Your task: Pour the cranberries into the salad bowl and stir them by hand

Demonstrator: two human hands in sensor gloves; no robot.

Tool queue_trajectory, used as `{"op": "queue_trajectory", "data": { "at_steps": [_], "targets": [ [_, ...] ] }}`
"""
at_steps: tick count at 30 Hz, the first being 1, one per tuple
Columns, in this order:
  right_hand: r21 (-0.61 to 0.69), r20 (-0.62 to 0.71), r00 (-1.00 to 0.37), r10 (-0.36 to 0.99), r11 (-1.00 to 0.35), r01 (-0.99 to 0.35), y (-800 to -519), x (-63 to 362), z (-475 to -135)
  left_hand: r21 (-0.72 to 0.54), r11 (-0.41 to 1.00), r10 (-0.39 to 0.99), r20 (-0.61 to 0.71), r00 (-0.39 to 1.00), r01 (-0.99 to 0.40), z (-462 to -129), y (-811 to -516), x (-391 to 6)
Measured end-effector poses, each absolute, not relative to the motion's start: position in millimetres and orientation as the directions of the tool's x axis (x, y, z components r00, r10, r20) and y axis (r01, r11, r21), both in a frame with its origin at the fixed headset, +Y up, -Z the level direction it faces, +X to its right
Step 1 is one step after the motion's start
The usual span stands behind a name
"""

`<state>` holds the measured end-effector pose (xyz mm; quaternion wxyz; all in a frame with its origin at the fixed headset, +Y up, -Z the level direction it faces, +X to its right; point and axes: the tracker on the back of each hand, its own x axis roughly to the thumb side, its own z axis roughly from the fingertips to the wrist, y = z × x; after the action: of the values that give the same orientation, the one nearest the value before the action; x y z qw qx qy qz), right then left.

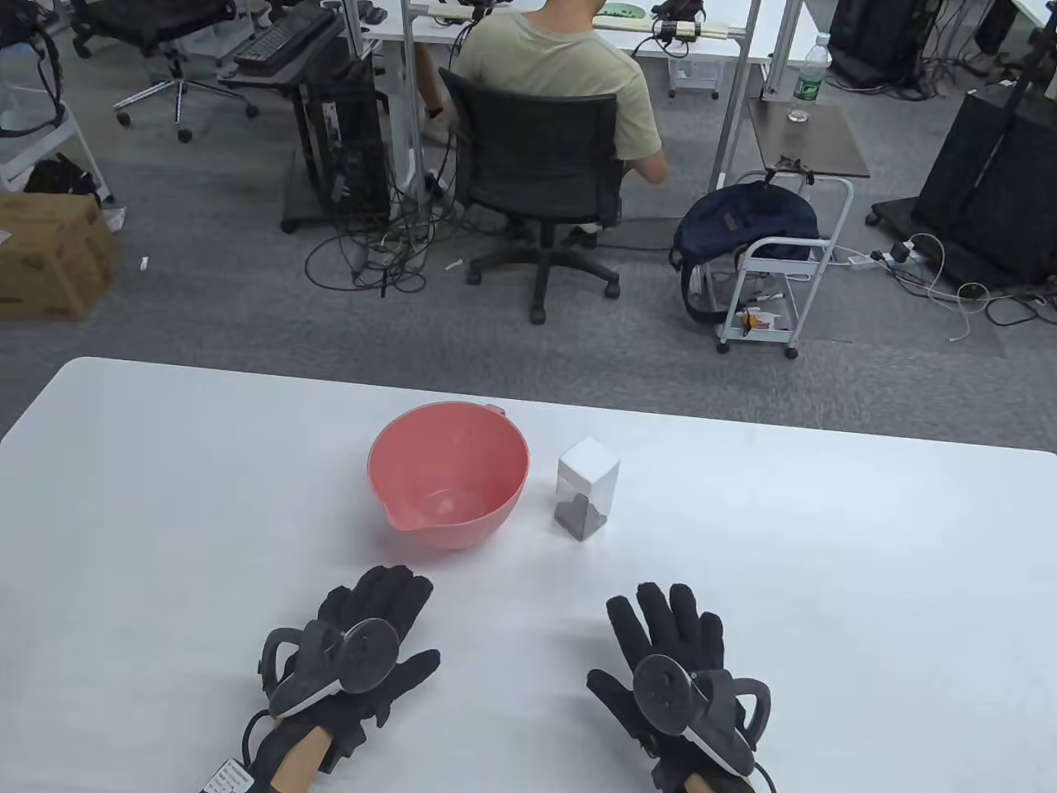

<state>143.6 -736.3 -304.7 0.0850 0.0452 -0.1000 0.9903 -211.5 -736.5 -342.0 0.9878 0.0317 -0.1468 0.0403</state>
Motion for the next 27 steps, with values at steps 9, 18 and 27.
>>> {"op": "queue_trajectory", "data": {
  "at_steps": [9, 18, 27],
  "targets": [
    [-0.199, 0.094, -0.98, 0.175, -0.961, -0.191, -735.8, 148.7, -303.4, 0.072, 0.992, 0.081, 0.3, 0.951, -0.107, -339.8, -731.3, -209.1],
    [-0.21, 0.055, -0.97, 0.238, -0.947, -0.244, -736.3, 156.7, -306.5, 0.073, 0.989, 0.096, 0.332, 0.938, -0.127, -338.1, -728.3, -203.8],
    [-0.244, -0.023, -0.966, 0.259, -0.938, -0.246, -716.1, 159.1, -341.4, 0.089, 0.983, 0.119, 0.371, 0.921, -0.162, -331.9, -723.2, -200.9]
  ]
}}
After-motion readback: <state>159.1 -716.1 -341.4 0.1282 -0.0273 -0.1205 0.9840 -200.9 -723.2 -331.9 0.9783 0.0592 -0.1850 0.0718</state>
